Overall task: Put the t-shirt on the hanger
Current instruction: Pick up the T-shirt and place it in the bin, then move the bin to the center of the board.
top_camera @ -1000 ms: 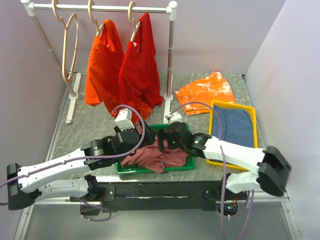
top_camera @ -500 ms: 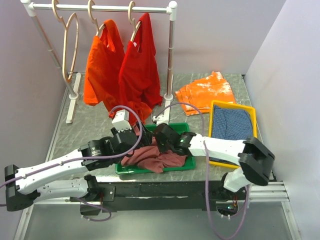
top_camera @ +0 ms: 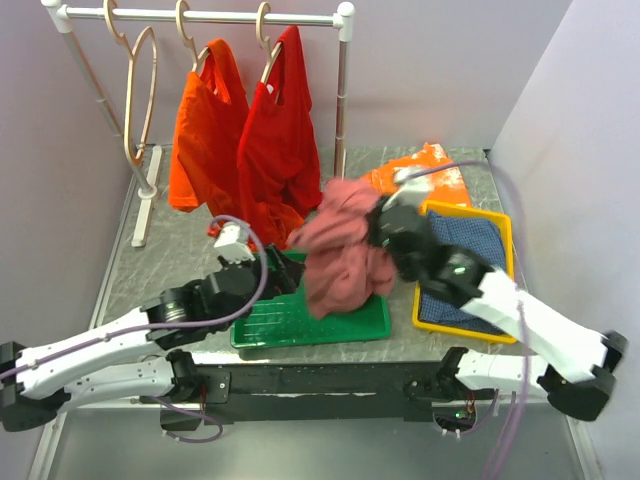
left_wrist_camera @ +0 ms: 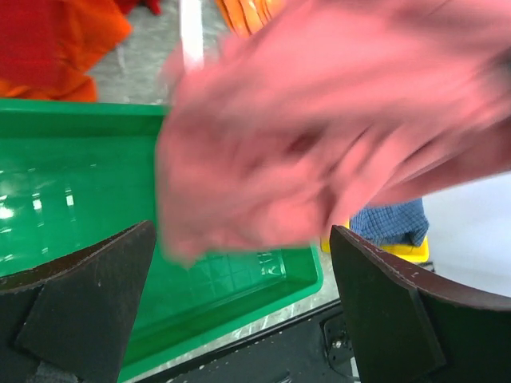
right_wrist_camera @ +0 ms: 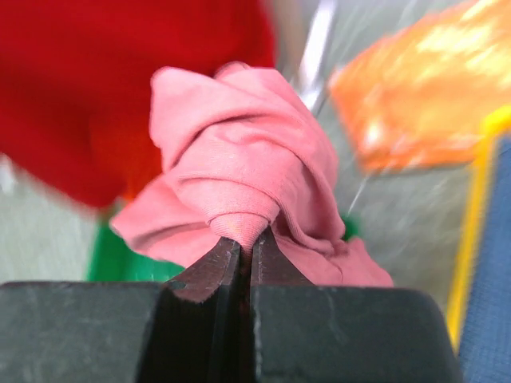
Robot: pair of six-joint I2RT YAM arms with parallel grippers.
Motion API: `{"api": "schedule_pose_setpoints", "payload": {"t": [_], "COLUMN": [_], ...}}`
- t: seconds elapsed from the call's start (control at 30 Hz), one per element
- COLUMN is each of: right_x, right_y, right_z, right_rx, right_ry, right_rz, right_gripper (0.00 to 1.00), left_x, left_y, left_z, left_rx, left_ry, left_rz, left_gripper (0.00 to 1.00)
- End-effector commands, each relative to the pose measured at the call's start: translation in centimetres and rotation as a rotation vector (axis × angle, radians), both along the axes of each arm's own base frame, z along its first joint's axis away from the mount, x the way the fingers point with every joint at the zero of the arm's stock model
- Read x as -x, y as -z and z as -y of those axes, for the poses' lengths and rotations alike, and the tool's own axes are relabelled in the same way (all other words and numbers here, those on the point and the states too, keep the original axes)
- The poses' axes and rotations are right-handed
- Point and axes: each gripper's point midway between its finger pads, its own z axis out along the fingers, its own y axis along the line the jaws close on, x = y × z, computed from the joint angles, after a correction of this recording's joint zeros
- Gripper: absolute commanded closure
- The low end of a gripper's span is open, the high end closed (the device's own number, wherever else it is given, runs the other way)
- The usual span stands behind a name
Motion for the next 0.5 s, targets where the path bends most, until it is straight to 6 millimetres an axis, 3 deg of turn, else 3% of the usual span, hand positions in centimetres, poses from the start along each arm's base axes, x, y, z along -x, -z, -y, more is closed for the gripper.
{"api": "schedule_pose_setpoints", "payload": {"t": [0.0, 0.03, 0.13, 0.23, 0.27, 0.3, 0.33, 0.37, 0.4, 0.43, 0.47], "right_x": [-0.5, 0.2, 1.7, 3.5, 3.8, 4.0, 4.4, 4.4, 4.5, 4.6, 4.6], "right_y": [-10.9, -13.1, -16.8, -19.4, -19.9, -20.4, -20.8, -20.8, -20.8, -20.8, -20.7], "right_z": [9.2, 10.6, 14.4, 17.6, 18.1, 18.5, 18.9, 19.0, 19.2, 19.3, 19.4], "right_rx": [-0.095, -0.132, -0.170, -0.214, -0.228, -0.242, -0.256, -0.256, -0.253, -0.252, -0.249], "right_ry": [0.289, 0.314, 0.414, 0.501, 0.512, 0.518, 0.527, 0.529, 0.534, 0.539, 0.545], "right_rz": [0.212, 0.253, 0.335, 0.396, 0.410, 0.424, 0.434, 0.435, 0.431, 0.432, 0.430], "right_gripper": [1.00, 1.00, 1.00, 1.00, 1.00, 1.00, 1.00, 1.00, 1.00, 1.00, 1.00], "left_x": [-0.2, -0.4, -1.5, -2.3, -2.4, -2.6, -2.6, -2.5, -2.8, -3.1, -3.1], "left_y": [-2.3, -2.4, -1.0, -0.7, -0.6, -1.7, 0.2, 0.5, -1.4, 0.8, 0.6], "left_z": [4.6, 5.4, 9.4, 13.5, 14.7, 16.1, 18.2, 19.5, 21.2, 22.8, 23.9], "left_rx": [0.037, 0.033, 0.032, 0.085, 0.097, 0.128, 0.100, 0.099, 0.124, 0.099, 0.121], "left_ry": [0.143, 0.164, 0.246, 0.352, 0.383, 0.418, 0.478, 0.517, 0.547, 0.563, 0.583], "left_rz": [0.062, 0.071, 0.044, 0.053, 0.061, 0.076, 0.043, 0.029, 0.055, 0.014, 0.009], "left_gripper": [0.04, 0.04, 0.04, 0.03, 0.02, 0.01, 0.01, 0.01, 0.02, 0.02, 0.02]}}
